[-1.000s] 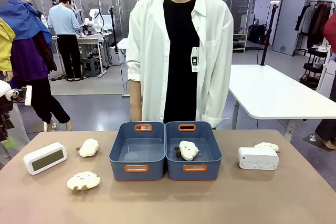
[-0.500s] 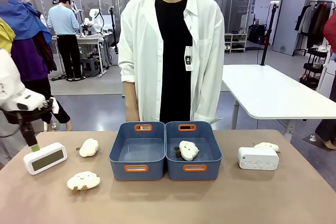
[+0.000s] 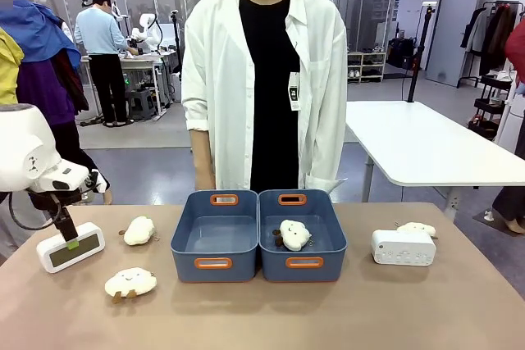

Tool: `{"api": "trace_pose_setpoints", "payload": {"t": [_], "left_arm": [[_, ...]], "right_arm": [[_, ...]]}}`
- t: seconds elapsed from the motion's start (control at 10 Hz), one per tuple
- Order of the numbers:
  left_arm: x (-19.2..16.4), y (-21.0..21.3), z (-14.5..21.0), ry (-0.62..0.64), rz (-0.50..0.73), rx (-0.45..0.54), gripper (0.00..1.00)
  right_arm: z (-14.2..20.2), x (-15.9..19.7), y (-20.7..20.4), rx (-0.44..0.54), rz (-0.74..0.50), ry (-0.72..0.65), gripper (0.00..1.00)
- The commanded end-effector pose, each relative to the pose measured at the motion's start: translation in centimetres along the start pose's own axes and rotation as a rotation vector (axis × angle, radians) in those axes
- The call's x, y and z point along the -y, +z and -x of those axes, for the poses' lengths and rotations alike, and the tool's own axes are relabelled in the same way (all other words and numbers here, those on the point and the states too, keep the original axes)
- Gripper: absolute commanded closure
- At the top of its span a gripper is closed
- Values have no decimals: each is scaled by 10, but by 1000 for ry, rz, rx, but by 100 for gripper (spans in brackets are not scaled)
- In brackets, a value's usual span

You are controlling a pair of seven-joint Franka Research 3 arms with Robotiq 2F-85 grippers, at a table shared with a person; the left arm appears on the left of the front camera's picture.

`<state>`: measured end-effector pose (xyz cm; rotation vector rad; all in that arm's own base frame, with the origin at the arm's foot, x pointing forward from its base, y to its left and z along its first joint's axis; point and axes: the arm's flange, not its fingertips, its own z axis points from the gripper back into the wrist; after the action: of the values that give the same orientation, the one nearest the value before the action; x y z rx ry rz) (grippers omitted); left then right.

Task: Sort the digital clocks into the basket.
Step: Pick up the Digital clock from the table and place it into the empty Plastic storage basket.

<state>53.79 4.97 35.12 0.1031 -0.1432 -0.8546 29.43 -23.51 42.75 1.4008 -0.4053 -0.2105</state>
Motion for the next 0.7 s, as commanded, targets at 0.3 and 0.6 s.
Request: {"api": "trace_pose_setpoints", "payload": {"t": [0.3,0.6], "left_arm": [[2,-38,14,54,47,48,33],[3,-38,18,51,36,45,100]], "right_arm": [[2,-2,2,-7,-1,23,0],[2,-2,2,-7,-1,23,0]]}}
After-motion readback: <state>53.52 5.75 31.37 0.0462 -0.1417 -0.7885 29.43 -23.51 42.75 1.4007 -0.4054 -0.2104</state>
